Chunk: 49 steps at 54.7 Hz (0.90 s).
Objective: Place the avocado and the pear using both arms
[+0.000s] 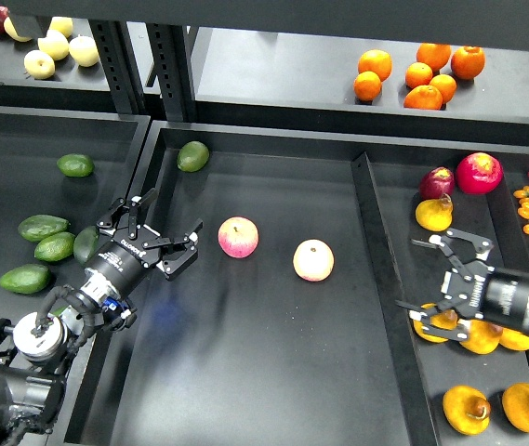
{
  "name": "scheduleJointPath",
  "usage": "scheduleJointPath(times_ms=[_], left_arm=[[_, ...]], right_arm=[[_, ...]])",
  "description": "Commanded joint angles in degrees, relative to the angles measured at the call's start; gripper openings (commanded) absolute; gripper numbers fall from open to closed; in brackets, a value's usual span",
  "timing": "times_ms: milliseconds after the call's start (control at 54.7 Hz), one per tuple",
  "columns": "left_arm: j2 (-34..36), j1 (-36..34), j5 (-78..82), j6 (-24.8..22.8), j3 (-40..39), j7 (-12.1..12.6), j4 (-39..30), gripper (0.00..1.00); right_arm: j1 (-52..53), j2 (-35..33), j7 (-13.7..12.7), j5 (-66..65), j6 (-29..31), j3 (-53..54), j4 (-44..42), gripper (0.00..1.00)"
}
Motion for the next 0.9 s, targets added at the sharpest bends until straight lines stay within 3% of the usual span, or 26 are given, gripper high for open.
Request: scheduleJointPath(times_ms=[0,512,878], left_arm=[[0.0,0.2,-0.1,0.0,0.0,0.0,-0.4,0.99],[0.0,0.2,-0.2,0.0,-1.0,0.0,-1.3,0.99],[0.0,1.0,-0.2,0.0,-0.2,0.0,-2.1,0.99]], right_arm=[[-3.1,6.7,0.0,-0.2,0.0,6.9,-0.7,0.99],[-8.5,26.8,0.0,-0.5,0.0,23.5,-6.8,0.99],[-15.7,33.9,0.0,-0.7,0.0,30.6,-5.5,1.0]])
